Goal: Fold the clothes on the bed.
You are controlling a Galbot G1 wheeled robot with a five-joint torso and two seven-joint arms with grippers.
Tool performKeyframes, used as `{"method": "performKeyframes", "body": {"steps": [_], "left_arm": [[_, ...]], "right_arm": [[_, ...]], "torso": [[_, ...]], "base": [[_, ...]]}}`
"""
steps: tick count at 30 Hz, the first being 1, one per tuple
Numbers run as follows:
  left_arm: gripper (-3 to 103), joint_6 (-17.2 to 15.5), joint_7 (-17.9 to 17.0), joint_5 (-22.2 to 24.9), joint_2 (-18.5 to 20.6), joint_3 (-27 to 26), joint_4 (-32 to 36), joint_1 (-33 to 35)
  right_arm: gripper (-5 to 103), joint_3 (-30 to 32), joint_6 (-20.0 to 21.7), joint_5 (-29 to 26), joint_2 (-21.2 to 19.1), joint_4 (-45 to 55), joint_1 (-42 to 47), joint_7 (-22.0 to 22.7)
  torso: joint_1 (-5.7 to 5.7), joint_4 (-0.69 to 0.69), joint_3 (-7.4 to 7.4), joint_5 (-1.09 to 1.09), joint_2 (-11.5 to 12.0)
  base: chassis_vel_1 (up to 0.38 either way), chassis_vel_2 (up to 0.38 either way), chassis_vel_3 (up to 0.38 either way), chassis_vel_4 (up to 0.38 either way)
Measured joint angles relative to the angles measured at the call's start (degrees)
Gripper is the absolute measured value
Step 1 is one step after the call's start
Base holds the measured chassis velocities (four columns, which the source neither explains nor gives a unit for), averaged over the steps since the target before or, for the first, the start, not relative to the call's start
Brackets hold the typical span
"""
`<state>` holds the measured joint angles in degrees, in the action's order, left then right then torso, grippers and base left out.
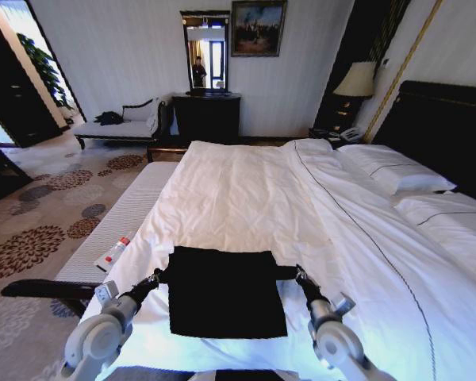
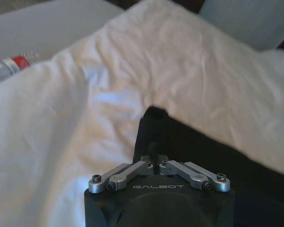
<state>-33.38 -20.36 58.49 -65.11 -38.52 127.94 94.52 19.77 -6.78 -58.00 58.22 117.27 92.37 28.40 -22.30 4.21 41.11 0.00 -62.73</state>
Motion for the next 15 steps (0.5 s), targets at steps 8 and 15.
{"method": "performKeyframes", "body": {"steps": [8, 15], "left_arm": [[1, -4.1, -2.6, -2.9, -1.5, 3.8, -0.9, 1.9], [8, -5.9, -4.6, -2.5, -0.9, 1.5, -0.4, 2.3]], "right_arm": [[0, -0.8, -0.3, 1.1, 1.3, -5.2, -2.9, -0.1], [9, -2.0, -0.3, 3.1, 2.2, -4.5, -3.0, -0.1]], "torso": [[0.0, -0.01, 0.0, 0.0, 0.0], [0.0, 0.01, 0.0, -0.01, 0.0]], "base": [[0.0, 0.0, 0.0, 0.0], [0.0, 0.0, 0.0, 0.0]]}}
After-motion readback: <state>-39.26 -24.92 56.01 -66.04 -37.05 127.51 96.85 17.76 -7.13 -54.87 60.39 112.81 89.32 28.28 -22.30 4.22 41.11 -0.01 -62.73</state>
